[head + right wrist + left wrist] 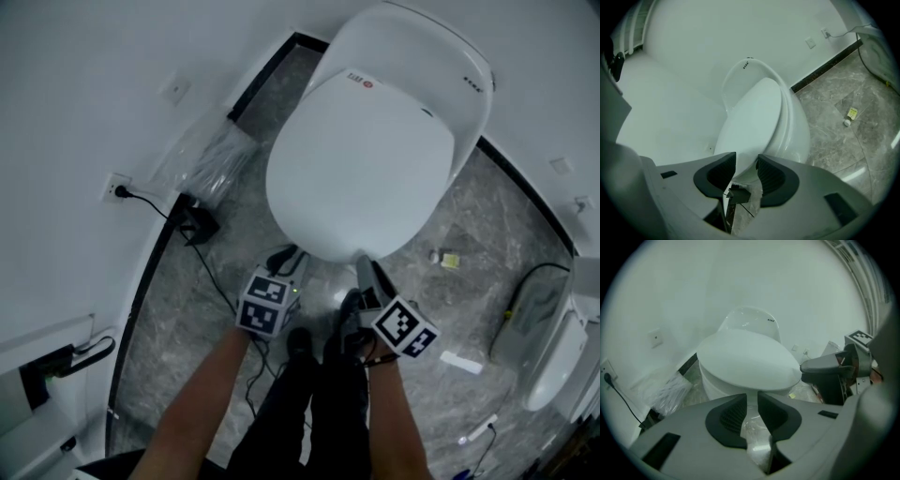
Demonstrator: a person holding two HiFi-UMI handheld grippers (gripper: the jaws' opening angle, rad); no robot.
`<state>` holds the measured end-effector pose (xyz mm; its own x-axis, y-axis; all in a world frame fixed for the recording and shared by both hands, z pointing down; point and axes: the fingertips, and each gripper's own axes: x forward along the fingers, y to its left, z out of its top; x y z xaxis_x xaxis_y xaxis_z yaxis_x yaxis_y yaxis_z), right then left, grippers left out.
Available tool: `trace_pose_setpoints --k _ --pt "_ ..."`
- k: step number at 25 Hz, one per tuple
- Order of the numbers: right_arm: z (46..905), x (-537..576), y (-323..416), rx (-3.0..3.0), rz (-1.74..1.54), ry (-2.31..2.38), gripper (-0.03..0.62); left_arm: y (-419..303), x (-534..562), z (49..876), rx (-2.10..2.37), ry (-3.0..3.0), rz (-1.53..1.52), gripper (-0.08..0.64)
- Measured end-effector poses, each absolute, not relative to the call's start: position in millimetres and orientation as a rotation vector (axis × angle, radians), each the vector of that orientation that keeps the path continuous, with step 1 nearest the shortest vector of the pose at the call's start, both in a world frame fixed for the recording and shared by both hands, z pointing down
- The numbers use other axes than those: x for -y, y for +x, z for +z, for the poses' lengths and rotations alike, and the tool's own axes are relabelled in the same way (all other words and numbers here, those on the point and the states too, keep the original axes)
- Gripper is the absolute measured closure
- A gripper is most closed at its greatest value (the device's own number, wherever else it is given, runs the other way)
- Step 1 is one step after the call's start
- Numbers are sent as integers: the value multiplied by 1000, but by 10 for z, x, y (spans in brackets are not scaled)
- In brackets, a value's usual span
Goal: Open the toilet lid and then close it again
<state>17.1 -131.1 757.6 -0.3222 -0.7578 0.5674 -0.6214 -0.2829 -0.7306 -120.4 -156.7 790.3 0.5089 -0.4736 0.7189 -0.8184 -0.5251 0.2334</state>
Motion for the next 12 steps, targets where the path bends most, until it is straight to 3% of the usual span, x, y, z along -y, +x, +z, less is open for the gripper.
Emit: trace_pose_setpoints --k 3,12 --pt "7528 1311 160 -1817 -1675 -1746 437 -1203 1616 7880 1087 2190 836 546" --pt "7344 1301 168 -1945 -1644 -1747 436 -1158 1659 7626 1110 2209 836 552"
